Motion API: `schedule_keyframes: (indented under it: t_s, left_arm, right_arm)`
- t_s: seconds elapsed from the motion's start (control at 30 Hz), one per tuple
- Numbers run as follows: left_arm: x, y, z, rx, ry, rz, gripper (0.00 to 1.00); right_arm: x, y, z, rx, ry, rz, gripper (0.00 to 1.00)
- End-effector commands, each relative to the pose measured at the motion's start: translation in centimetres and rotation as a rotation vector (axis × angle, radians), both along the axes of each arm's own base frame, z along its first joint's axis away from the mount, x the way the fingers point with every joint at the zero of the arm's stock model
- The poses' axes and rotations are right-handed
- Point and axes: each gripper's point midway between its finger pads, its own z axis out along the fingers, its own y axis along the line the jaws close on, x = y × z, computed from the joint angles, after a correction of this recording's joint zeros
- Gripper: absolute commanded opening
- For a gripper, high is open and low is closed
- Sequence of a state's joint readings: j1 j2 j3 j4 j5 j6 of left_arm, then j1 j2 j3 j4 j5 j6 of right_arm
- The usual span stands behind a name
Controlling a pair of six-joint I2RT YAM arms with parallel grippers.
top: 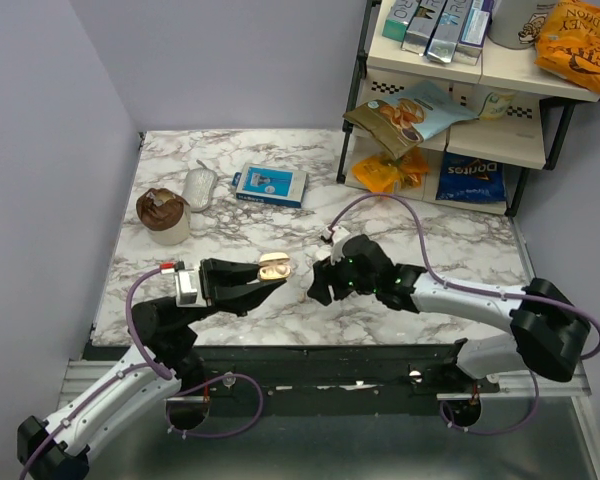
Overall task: Insert the wireless bluetooth earbuds into the charging case
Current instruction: Pick up the earbud from the center of the board.
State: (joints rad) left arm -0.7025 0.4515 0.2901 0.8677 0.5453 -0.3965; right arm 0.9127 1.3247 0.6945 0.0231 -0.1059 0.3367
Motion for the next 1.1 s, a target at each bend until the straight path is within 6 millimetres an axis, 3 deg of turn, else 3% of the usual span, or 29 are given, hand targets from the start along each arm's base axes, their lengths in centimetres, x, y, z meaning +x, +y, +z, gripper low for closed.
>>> schedule_keyframes:
  t_s: [0.0,0.27,0.4,0.63,1.07]
  left_arm:
    - [0.3,0.4,-0.6,0.017,0.019,0.039,0.0]
    - [0.4,0.9,-0.5,-0.001,0.017,0.068,0.0]
    - [0.3,1.3,-0.5,-0.01,0.016,0.08,0.0]
    - [0.1,1.6,-0.4,-0.019,0.016,0.085,0.0]
    - [-0.1,1.9,-0.3,-0.02,0.014,0.09,0.0]
  right_arm:
    - [-0.1,2.3,-0.4,0.024,0.014,-0.037,0.67]
    - [0.3,1.7,-5.9,-0.026,0.176,-0.321,0.62]
    - [1.1,1.7,-7.2,-0.016,0.237,-0.445,0.62]
    - [2.1,2.9,-7.0,-0.022,0.241,-0.476,0.61]
    - [-0.8,3.5,-10.0,-0.234,0.241,-0.406,0.59]
